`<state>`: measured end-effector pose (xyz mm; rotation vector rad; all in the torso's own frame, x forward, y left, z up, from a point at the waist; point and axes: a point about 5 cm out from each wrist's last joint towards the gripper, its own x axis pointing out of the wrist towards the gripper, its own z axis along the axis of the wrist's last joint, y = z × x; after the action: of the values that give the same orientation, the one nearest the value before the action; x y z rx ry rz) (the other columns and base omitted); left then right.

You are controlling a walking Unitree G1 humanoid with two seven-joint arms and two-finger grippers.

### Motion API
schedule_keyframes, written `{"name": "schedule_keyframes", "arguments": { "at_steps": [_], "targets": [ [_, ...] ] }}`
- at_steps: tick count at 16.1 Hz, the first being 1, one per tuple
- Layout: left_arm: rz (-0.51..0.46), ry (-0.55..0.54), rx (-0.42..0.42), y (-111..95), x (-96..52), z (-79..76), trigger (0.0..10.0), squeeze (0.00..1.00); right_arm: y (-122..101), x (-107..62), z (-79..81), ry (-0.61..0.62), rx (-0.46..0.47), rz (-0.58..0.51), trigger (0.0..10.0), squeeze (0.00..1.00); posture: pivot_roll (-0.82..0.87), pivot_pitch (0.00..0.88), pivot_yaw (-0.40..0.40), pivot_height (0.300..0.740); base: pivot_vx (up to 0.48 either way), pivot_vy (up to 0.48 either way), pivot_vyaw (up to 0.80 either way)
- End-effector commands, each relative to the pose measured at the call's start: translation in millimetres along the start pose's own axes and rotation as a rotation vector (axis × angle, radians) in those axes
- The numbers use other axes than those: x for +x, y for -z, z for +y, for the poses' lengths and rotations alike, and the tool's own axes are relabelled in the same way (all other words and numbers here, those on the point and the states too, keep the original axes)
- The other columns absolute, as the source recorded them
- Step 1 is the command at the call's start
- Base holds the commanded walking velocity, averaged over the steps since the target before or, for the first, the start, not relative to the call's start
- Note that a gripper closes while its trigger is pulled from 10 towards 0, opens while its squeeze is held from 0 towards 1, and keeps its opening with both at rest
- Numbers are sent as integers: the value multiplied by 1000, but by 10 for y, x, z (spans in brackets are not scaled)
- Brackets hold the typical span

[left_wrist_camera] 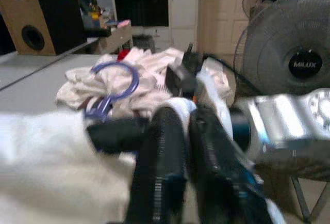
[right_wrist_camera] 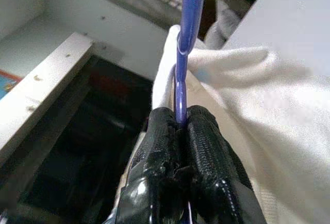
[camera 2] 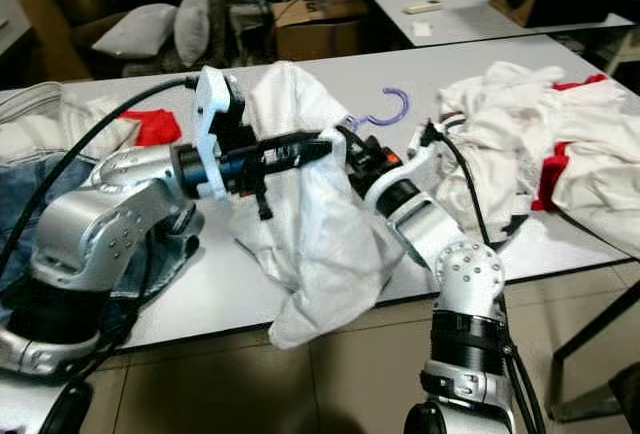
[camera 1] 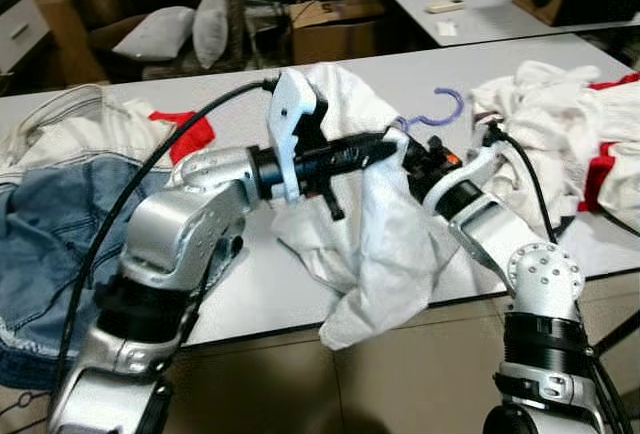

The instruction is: Hang hanger

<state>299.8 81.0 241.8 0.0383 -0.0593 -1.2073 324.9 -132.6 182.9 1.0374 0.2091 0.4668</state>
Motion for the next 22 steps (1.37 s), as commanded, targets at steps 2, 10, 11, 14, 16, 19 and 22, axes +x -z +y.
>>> {"name": "schedule_keyframes", "arguments": {
  "at_steps": [2,10,11,14,16,19,22],
  "targets": [
    [3,12,8,-117,-137,-30,10000,1000,-33,4,-18,48,-32,7,10000,0,41,0,71,740,0,0,0],
    [-62,-432,60,-341,-601,368,10000,1000,-112,-112,30,61,-151,46,10000,0,39,0,81,740,0,0,0],
    [-12,-520,24,-211,-768,371,10000,122,-114,-225,155,17,-267,98,10000,0,41,0,77,740,0,0,800],
    [87,-614,-61,138,-1033,192,10000,0,-85,-507,395,-64,-449,212,10000,0,43,0,70,740,0,0,800],
    [157,-641,-118,372,-1168,-18,10000,0,-77,-754,445,-72,-589,305,10000,0,48,0,48,740,0,0,800],
    [150,-643,-159,397,-1199,-137,10000,0,-123,-937,543,-131,-648,351,10000,0,52,0,29,740,0,0,800],
    [140,-566,-143,361,-1198,-290,10000,0,-29,-1088,666,-234,-733,483,10000,0,49,0,7,740,0,0,800]
  ]
}}
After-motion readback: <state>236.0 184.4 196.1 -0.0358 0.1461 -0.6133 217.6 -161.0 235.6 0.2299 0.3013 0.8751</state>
